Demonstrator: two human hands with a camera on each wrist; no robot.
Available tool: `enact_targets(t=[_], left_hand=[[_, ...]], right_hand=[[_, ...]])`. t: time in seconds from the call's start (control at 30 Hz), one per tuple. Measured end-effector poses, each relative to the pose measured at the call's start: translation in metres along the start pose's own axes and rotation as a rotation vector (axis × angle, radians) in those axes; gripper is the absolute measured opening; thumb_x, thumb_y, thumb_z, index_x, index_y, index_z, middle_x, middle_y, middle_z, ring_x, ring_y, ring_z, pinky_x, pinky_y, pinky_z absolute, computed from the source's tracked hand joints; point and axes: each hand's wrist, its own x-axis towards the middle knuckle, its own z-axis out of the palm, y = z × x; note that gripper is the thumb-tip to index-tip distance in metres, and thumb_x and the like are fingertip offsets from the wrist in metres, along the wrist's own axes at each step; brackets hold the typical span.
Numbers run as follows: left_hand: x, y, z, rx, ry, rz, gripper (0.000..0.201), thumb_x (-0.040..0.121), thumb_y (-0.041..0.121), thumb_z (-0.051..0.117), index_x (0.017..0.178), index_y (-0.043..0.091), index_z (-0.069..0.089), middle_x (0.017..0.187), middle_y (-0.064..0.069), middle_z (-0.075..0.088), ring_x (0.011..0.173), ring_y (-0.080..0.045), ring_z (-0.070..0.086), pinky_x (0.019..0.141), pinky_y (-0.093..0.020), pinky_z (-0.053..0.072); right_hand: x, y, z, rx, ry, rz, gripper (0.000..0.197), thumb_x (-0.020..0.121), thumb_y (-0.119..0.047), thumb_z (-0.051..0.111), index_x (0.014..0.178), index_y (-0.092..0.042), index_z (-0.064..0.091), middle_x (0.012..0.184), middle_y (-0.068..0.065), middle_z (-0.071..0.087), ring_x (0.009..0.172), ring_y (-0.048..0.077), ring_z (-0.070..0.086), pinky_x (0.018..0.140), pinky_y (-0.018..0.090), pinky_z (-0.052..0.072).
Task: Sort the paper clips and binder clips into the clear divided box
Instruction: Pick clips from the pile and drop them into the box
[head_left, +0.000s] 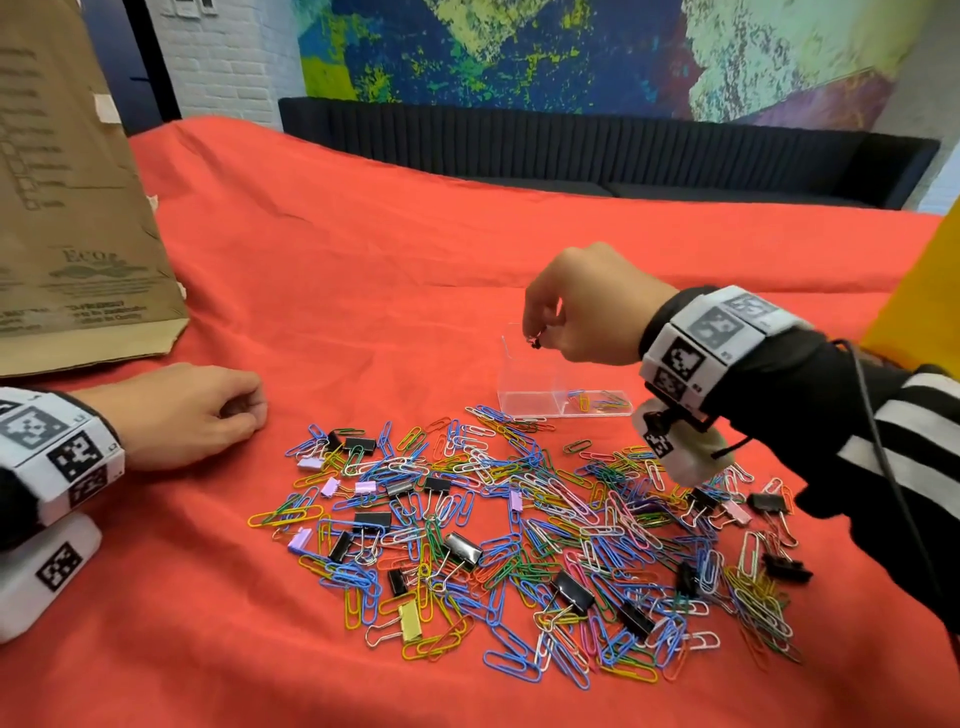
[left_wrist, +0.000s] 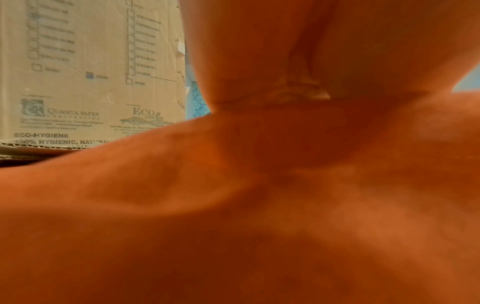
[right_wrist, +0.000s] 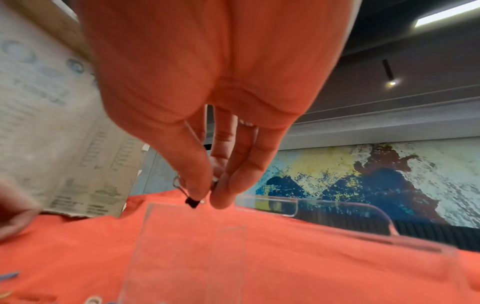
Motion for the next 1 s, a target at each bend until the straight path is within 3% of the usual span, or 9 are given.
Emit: enact_targets(t=[0.17, 0.27, 0.37, 0.47, 0.6, 0.67, 0.77, 0.87, 1.0], left_hand=[[-0.001, 0.003, 0.0, 0.007, -0.001, -0.011, 0.014, 0.088, 0.024, 0.059, 0.077, 0.031, 0.057, 0.066, 0.011, 0.063, 0.065, 0.008, 0.055, 0.057, -0.013, 0.037], [-0.001, 0.005, -0.002, 0.028, -0.014, -0.006, 0.014, 0.089, 0.024, 0.058, 0.077, 0.03, 0.056, 0.066, 0.012, 0.062, 0.055, 0.001, 0.054, 0.056, -0.01, 0.035], [-0.002, 0.007, -0.003, 0.043, -0.014, -0.004, 0.014, 0.09, 0.025, 0.057, 0.077, 0.031, 0.055, 0.068, 0.013, 0.062, 0.059, 0.003, 0.053, 0.056, -0.008, 0.033], [-0.004, 0.009, -0.005, 0.043, -0.011, -0.007, 0.013, 0.09, 0.024, 0.056, 0.078, 0.03, 0.055, 0.069, 0.014, 0.062, 0.059, 0.004, 0.053, 0.056, -0.009, 0.033], [-0.006, 0.011, -0.005, 0.047, -0.018, -0.016, 0.012, 0.09, 0.025, 0.055, 0.079, 0.03, 0.055, 0.071, 0.014, 0.063, 0.061, 0.004, 0.053, 0.056, -0.008, 0.033], [-0.005, 0.013, -0.006, 0.048, -0.018, -0.018, 0.012, 0.09, 0.024, 0.055, 0.08, 0.03, 0.055, 0.072, 0.013, 0.063, 0.061, 0.005, 0.053, 0.055, -0.008, 0.034], [-0.005, 0.014, -0.006, 0.049, -0.023, -0.014, 0.012, 0.09, 0.024, 0.055, 0.08, 0.03, 0.055, 0.072, 0.013, 0.063, 0.062, 0.004, 0.053, 0.056, -0.008, 0.035], [-0.005, 0.013, -0.005, 0.045, -0.026, -0.016, 0.013, 0.09, 0.024, 0.055, 0.079, 0.03, 0.054, 0.071, 0.012, 0.063, 0.063, 0.004, 0.054, 0.057, -0.008, 0.034], [-0.005, 0.013, -0.006, 0.041, -0.021, -0.02, 0.013, 0.09, 0.023, 0.055, 0.079, 0.03, 0.055, 0.07, 0.012, 0.064, 0.061, 0.003, 0.054, 0.056, -0.008, 0.034]], right_hand=[[-0.002, 0.0, -0.001, -0.075, -0.005, 0.006, 0.027, 0.075, -0.017, 0.073, 0.097, -0.031, 0.073, 0.083, -0.012, 0.07, 0.087, 0.022, 0.066, 0.079, 0.036, 0.055], [-0.012, -0.01, -0.006, -0.096, 0.082, -0.082, 0.021, 0.075, -0.016, 0.068, 0.092, -0.028, 0.072, 0.083, -0.005, 0.072, 0.086, 0.025, 0.067, 0.079, 0.038, 0.055], [-0.027, -0.031, 0.002, -0.061, -0.131, -0.196, 0.025, 0.078, -0.016, 0.065, 0.097, -0.029, 0.075, 0.089, -0.008, 0.074, 0.08, 0.017, 0.065, 0.082, 0.033, 0.055], [-0.032, -0.04, 0.022, -0.151, -0.38, -0.232, 0.041, 0.085, -0.02, 0.062, 0.124, -0.032, 0.066, 0.109, -0.005, 0.073, 0.099, 0.019, 0.066, 0.09, 0.034, 0.054], [-0.029, -0.039, 0.032, -0.134, -0.455, -0.187, 0.047, 0.087, -0.016, 0.058, 0.131, -0.033, 0.06, 0.09, -0.004, 0.068, 0.104, 0.024, 0.066, 0.085, 0.028, 0.052], [-0.032, -0.038, 0.033, -0.117, -0.437, -0.206, 0.039, 0.089, -0.019, 0.06, 0.125, -0.034, 0.064, 0.098, -0.001, 0.066, 0.106, 0.024, 0.062, 0.078, 0.025, 0.043], [-0.039, -0.031, 0.029, -0.068, -0.419, -0.22, 0.034, 0.086, -0.018, 0.063, 0.115, -0.033, 0.071, 0.1, -0.012, 0.07, 0.096, 0.01, 0.065, 0.08, 0.024, 0.046], [-0.044, -0.021, 0.024, -0.058, -0.418, -0.19, 0.032, 0.084, -0.016, 0.065, 0.109, -0.033, 0.074, 0.077, -0.026, 0.065, 0.059, -0.02, 0.05, 0.065, 0.014, 0.038], [-0.046, -0.013, 0.024, -0.054, -0.306, -0.139, 0.034, 0.085, -0.016, 0.062, 0.114, -0.031, 0.071, 0.098, -0.016, 0.07, 0.064, -0.007, 0.049, 0.075, 0.017, 0.037]])
